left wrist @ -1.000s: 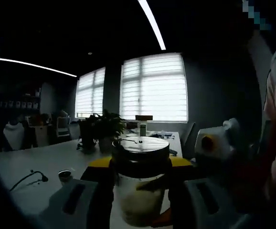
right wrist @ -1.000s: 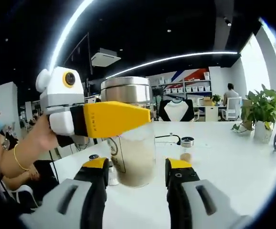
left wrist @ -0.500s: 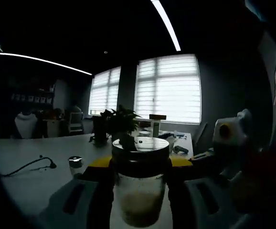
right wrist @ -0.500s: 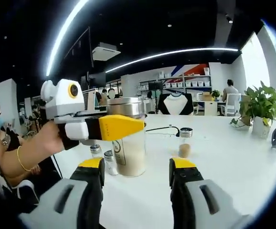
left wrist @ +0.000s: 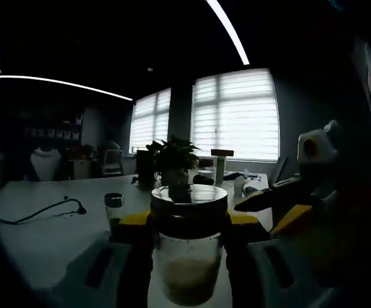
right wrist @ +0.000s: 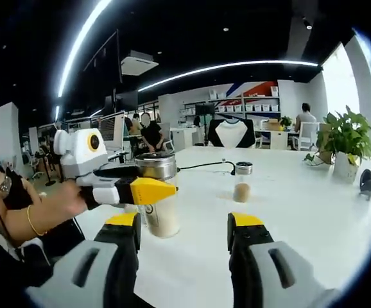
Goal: Rotate the seasoning bottle until the label or dispensing opening points toward the visible target arrow and the bottle remains upright within the marked orientation range
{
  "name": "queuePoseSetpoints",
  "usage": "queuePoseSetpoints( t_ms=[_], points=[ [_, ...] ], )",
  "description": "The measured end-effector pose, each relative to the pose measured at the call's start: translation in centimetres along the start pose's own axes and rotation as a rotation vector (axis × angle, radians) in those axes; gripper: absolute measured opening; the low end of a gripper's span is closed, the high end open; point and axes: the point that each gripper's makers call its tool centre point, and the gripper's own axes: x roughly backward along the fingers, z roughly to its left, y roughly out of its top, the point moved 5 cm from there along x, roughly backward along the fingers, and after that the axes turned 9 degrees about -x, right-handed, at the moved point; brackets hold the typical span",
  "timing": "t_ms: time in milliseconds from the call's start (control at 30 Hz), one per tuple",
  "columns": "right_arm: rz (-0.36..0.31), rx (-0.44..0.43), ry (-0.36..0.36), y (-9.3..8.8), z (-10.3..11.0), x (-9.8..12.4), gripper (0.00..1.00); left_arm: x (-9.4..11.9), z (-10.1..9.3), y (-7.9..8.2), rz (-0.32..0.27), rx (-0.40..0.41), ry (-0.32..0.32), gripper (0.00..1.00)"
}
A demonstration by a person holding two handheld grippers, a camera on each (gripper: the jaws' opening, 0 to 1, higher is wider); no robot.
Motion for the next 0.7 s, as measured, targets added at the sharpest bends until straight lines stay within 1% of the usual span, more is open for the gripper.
queuePoseSetpoints(
  t_ms=[67, 200, 267, 400, 567, 633, 700],
  points=[
    [0.012, 0.007, -0.008, -0.1, -0.1, -0.1, 0.53, 0.0, 0.0, -1.1, 0.02, 0.028, -0.002, 0.45],
    [0.021, 0.031, -0.017, 0.0, 0.1, 0.1, 0.53, 0.2, 0.2, -2.8, 0.026, 0.016, 0.006, 0.45],
    [0.022, 0.035, -0.02, 0.0, 0.1, 0.1, 0.53, 0.3, 0.2, -3.2, 0.023, 0.004, 0.006, 0.45],
    [0.019, 0.041, -0.028, -0.2, 0.4, 0.3, 0.53, 0.8, 0.6, -4.5, 0.023, -0.014, -0.001, 0.45],
    [0.021, 0.035, -0.03, -1.0, 0.8, 0.6, 0.53, 1.2, 0.7, -5.9, 0.027, -0.021, -0.005, 0.45],
    [0.001, 0.018, -0.019, -1.1, 1.0, 0.6, 0.53, 1.2, 0.5, -6.3, 0.045, -0.039, -0.005, 0.45],
    [0.003, 0.007, -0.022, -1.3, 1.0, 0.7, 0.55, 1.2, 0.5, -6.9, 0.05, -0.038, -0.005, 0.45]
  ],
)
